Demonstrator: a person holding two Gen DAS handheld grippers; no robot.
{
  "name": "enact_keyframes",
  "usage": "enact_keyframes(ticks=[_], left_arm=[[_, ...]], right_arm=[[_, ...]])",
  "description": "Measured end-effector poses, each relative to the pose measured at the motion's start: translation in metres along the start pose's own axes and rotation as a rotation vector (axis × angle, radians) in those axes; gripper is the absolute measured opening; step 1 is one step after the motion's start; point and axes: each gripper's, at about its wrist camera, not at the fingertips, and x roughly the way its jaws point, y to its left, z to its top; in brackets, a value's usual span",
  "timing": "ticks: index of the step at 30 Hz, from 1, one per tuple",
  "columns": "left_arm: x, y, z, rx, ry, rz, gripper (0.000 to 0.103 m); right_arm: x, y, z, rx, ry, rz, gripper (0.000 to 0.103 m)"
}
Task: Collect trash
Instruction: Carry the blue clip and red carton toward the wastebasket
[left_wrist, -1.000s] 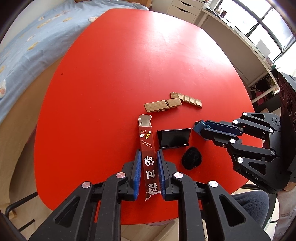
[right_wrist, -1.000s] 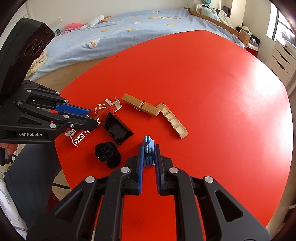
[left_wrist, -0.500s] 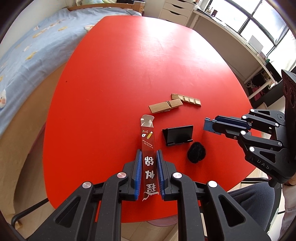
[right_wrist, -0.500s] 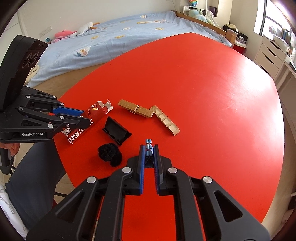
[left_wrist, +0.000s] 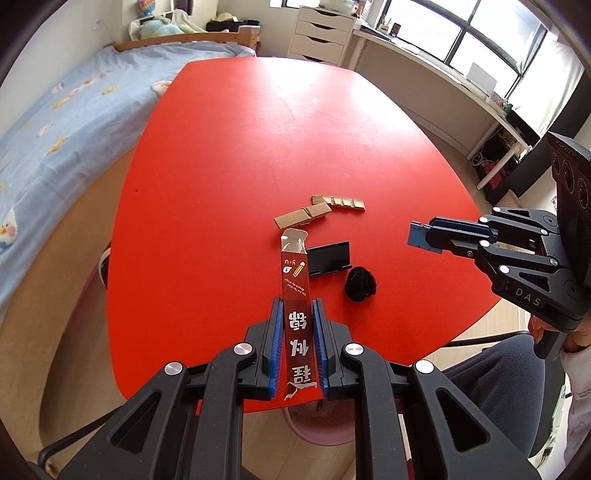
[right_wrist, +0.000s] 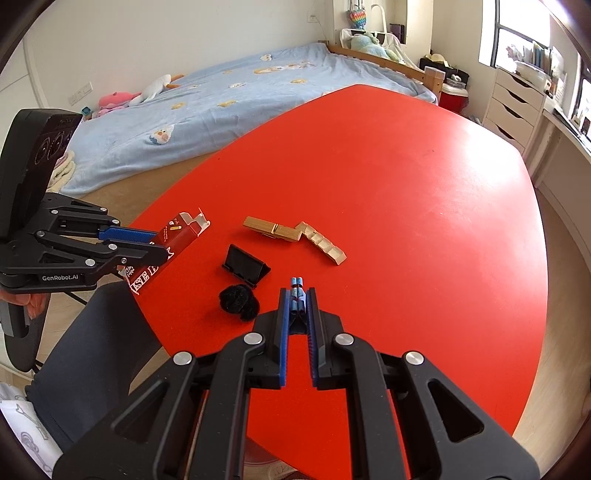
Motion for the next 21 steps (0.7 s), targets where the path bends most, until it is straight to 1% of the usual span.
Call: enact_keyframes(ticks=[8, 13, 21], left_arm=[[-0.030, -0.016, -0.014, 0.073, -0.040, -0.040, 0.016], [-0.041, -0.029, -0.024, 0.111, -0.052, -0.076, 0.016], [-0.052, -0.043, -0.045, 0.144, -0.062, -0.128, 0.016]], right_arm=[[-0.046, 0.012, -0.018, 0.041, -0.079, -0.011, 0.008], [-0.074, 0.026, -0.036, 0.063, -0.129, -0.021, 0.008], [-0.100, 0.047, -0.066, 0.104, -0.152, -0.020, 0.008]])
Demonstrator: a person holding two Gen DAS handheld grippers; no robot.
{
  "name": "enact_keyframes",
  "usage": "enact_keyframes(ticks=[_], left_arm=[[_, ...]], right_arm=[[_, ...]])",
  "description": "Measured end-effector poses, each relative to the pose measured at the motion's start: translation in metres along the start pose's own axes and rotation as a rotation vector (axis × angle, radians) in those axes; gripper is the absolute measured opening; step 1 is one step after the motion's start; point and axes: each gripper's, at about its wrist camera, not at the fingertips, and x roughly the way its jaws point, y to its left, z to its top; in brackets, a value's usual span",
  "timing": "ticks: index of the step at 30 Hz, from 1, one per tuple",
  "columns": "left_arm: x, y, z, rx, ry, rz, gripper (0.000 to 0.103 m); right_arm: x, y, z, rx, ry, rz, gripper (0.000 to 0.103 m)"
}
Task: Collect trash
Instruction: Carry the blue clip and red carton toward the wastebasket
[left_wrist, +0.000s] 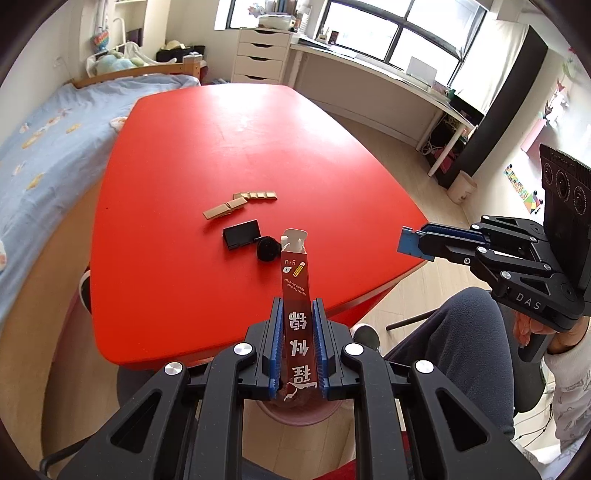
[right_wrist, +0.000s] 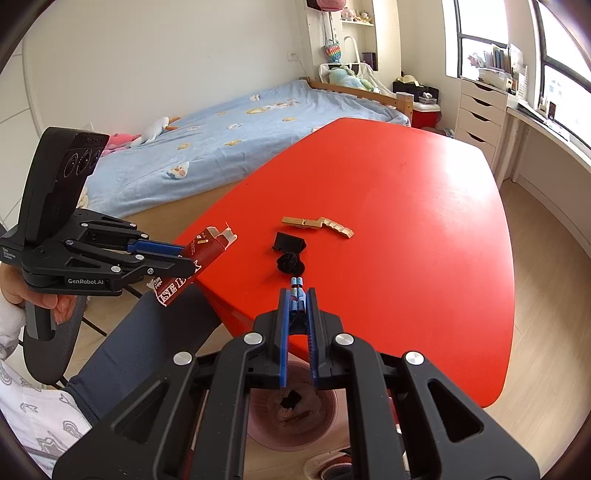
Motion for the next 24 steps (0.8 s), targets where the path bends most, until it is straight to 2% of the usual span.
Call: enact_keyframes(ticks=[13, 24], left_arm=[[0.012, -0.024, -0.038, 0.023, 0.056, -0.058, 0.016], [0.012, -0.031, -0.045, 0.041, 0.064, -0.065, 0.016]], right_arm=[[0.002, 0.020, -0.058, 0.075, 0.075, 0.015, 0.008], [0.005, 0.023, -0.064, 0.077, 0.090, 0.019, 0.009]])
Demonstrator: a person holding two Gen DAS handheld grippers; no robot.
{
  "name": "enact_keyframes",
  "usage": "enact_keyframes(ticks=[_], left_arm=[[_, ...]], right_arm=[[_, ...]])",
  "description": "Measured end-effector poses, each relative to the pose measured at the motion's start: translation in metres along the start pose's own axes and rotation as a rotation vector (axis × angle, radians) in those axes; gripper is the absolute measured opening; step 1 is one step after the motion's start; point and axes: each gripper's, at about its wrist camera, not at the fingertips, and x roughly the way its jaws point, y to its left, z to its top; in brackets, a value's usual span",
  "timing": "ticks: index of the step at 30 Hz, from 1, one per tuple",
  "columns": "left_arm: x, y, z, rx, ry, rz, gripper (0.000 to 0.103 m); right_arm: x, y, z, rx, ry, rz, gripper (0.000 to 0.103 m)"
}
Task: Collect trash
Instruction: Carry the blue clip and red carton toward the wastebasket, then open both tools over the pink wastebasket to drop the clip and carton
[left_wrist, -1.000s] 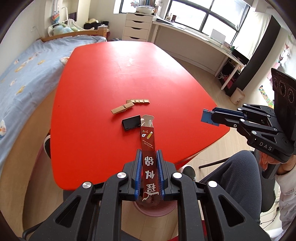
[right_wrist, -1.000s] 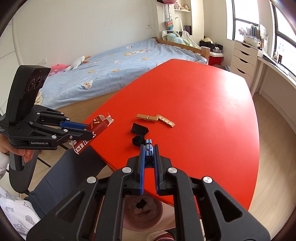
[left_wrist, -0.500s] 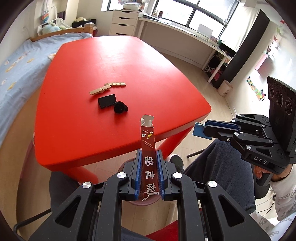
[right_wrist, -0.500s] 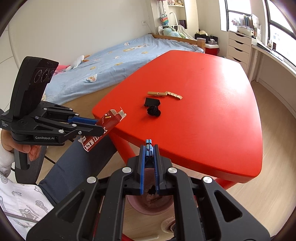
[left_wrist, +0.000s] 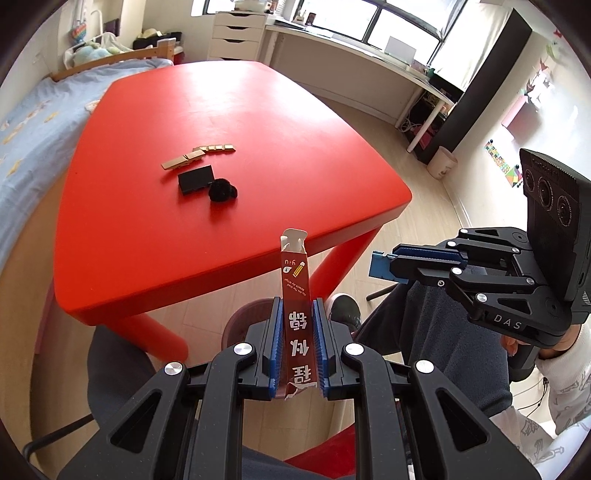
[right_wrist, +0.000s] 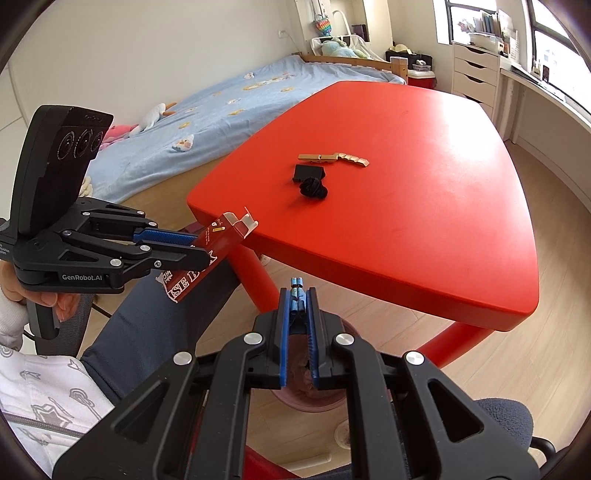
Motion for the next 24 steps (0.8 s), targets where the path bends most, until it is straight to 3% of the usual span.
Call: enact_keyframes(ticks=[3, 4, 5, 6, 7, 9, 12, 24], left_arm=[[-0.001, 0.001, 0.001, 0.007, -0.007, 0.017, 0.019], [0.000, 0.002, 0.001, 0.001, -0.005, 0.023, 0.025], [0.000, 0.004, 0.001, -0.006, -0.005, 0.032, 0.032], [-0.001, 0.006, 0.001, -0.014, -0.011, 0.037, 0.051], [-0.002, 0.008, 0.001, -0.021, -0.022, 0.038, 0.070], [-0.007, 0.009, 0.001, -0.023, -0.060, 0.044, 0.092], [-0.008, 0.010, 0.002, -0.013, -0.064, 0.061, 0.094], [-0.012, 0.022, 0.004, -0.064, -0.078, 0.065, 0.095]], right_arm=[[0.002, 0.001, 0.000, -0.012, 0.009, -0.015, 0.014], [0.003, 0.001, 0.000, -0.017, 0.013, -0.028, 0.022], [0.003, 0.001, -0.001, -0.019, 0.012, -0.042, 0.045], [0.001, 0.000, -0.001, -0.017, 0.003, -0.046, 0.064], [0.000, -0.001, -0.002, -0.012, -0.007, -0.041, 0.068], [-0.002, -0.002, -0.002, -0.007, -0.013, -0.038, 0.088], [-0.002, -0.004, -0.001, 0.004, -0.019, -0.029, 0.097], [0.001, -0.009, 0.003, 0.056, -0.001, -0.018, 0.100]])
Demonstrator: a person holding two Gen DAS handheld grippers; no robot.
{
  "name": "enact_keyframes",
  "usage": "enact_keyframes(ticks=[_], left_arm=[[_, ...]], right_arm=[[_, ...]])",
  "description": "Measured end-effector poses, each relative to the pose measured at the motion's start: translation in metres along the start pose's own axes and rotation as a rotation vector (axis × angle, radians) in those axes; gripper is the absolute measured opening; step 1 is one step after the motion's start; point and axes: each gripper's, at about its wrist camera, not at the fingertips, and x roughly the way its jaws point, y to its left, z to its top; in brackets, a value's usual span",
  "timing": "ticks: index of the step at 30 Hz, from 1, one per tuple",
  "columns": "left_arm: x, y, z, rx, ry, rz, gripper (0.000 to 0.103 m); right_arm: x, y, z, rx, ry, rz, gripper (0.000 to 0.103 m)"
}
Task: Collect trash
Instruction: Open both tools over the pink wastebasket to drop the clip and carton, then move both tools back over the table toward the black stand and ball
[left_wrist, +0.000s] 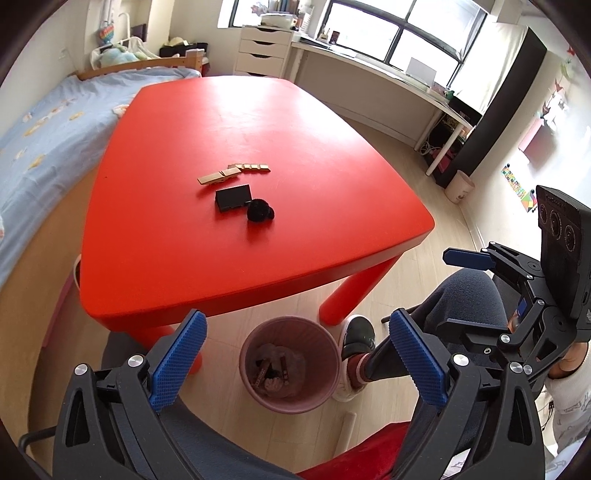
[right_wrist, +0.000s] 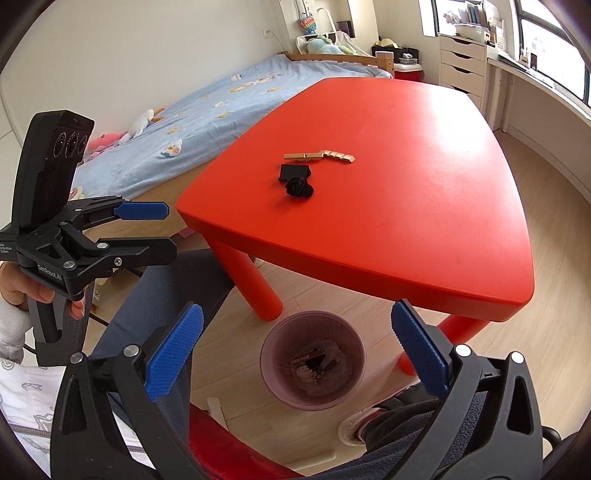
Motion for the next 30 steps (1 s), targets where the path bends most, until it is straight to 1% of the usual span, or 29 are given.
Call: enact_keyframes(ticks=[7, 13, 18, 24, 30], left_arm=[[0.000, 0.008, 0.002, -0.023, 0.009, 0.019, 0.095], [0.002, 0.020, 0.013, -0.072, 0.009, 0.020, 0.095], [0.004, 0.032, 0.028, -0.112, 0.006, 0.030, 0.095], [0.011, 0.044, 0.054, -0.151, 0.001, 0.033, 0.095], [0.029, 0.054, 0.080, -0.183, 0.024, 0.044, 0.095]], right_arm=[[0.001, -0.002, 0.002, 0.010, 0.004, -0.003, 0.100], [0.003, 0.002, 0.012, -0.018, -0.001, -0.014, 0.100], [0.010, 0.005, 0.027, -0.045, -0.009, -0.008, 0.100], [0.022, 0.002, 0.051, -0.069, -0.013, 0.004, 0.100], [0.038, -0.001, 0.075, -0.104, -0.012, 0.015, 0.100]])
